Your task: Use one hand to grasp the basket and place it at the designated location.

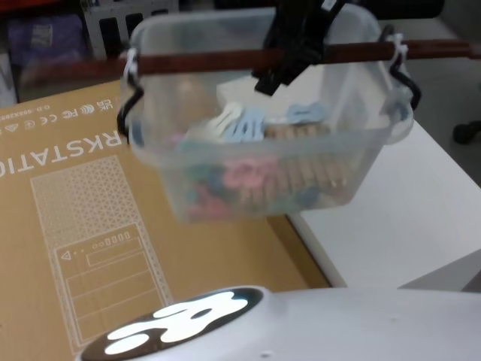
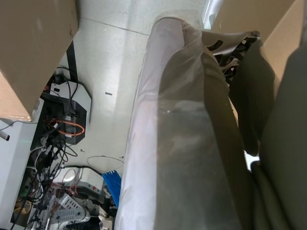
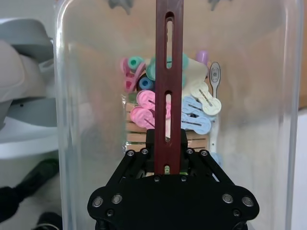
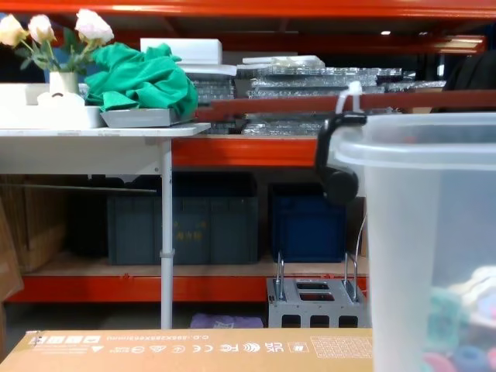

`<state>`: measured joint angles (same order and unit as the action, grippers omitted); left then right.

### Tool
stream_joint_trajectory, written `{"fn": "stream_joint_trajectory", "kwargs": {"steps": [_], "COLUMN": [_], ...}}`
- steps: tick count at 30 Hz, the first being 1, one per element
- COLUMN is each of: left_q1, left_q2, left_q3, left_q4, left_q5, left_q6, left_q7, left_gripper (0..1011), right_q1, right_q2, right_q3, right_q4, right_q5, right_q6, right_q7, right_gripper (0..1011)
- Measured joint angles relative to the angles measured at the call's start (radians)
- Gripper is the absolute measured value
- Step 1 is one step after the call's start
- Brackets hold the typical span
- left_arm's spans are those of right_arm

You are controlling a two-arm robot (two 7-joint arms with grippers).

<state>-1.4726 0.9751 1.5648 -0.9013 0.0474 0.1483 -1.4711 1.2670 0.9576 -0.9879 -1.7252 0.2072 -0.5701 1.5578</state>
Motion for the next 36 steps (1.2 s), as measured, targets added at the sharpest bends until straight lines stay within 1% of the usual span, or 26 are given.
{"fn": "stream_joint_trajectory", "kwargs": {"steps": [2, 5, 6, 7, 8, 12, 17, 20, 21, 24, 27, 28, 33, 36], "left_q1": [0.0, 0.0, 0.0, 0.0, 0.0, 0.0, 0.0, 0.0, 0.0, 0.0, 0.0, 0.0, 0.0, 0.0], "left_q2": [0.0, 0.0, 0.0, 0.0, 0.0, 0.0, 0.0, 0.0, 0.0, 0.0, 0.0, 0.0, 0.0, 0.0], "left_q3": [0.0, 0.0, 0.0, 0.0, 0.0, 0.0, 0.0, 0.0, 0.0, 0.0, 0.0, 0.0, 0.0, 0.0], "left_q4": [0.0, 0.0, 0.0, 0.0, 0.0, 0.0, 0.0, 0.0, 0.0, 0.0, 0.0, 0.0, 0.0, 0.0], "left_q5": [0.0, 0.0, 0.0, 0.0, -0.001, 0.0, 0.0, 0.0, 0.0, 0.0, 0.0, 0.0, 0.0, 0.0], "left_q6": [0.0, 0.0, 0.0, 0.0, 0.0, 0.0, 0.0, 0.0, 0.0, 0.0, 0.0, 0.0, 0.0, 0.0], "left_q7": [0.0, 0.0, 0.0, 0.0, 0.0, 0.0, 0.0, 0.0, 0.0, 0.0, 0.0, 0.0, 0.0, 0.0], "left_gripper": [0, 0, 0, 0, 0, 0, 0, 0, 0, 0, 0, 0, 0, 0], "right_q1": [0.0, 0.001, 0.001, -0.001, -0.004, -0.008, -0.031, -0.041, -0.048, -0.055, -0.07, -0.078, -0.109, -0.121], "right_q2": [-0.005, -0.007, -0.007, -0.013, -0.019, -0.026, -0.046, -0.054, -0.061, -0.068, -0.076, -0.08, -0.085, -0.088], "right_q3": [-0.006, -0.011, -0.011, -0.019, -0.025, -0.037, -0.053, -0.06, -0.065, -0.072, -0.08, -0.082, -0.091, -0.096], "right_q4": [-0.012, -0.019, -0.019, -0.045, -0.06, -0.084, -0.119, -0.131, -0.138, -0.145, -0.154, -0.159, -0.17, -0.172], "right_q5": [0.011, 0.016, 0.016, 0.017, 0.016, 0.012, -0.034, -0.053, -0.071, -0.087, -0.12, -0.136, -0.194, -0.211], "right_q6": [-0.035, -0.058, -0.058, -0.086, -0.099, -0.118, -0.13, -0.131, -0.131, -0.13, -0.119, -0.112, -0.088, -0.082], "right_q7": [0.003, 0.003, 0.003, 0.002, 0.0, -0.01, -0.054, -0.074, -0.088, -0.102, -0.132, -0.15, -0.21, -0.231], "right_gripper": [233, 233, 233, 233, 233, 233, 233, 233, 233, 233, 233, 233, 233, 233]}}
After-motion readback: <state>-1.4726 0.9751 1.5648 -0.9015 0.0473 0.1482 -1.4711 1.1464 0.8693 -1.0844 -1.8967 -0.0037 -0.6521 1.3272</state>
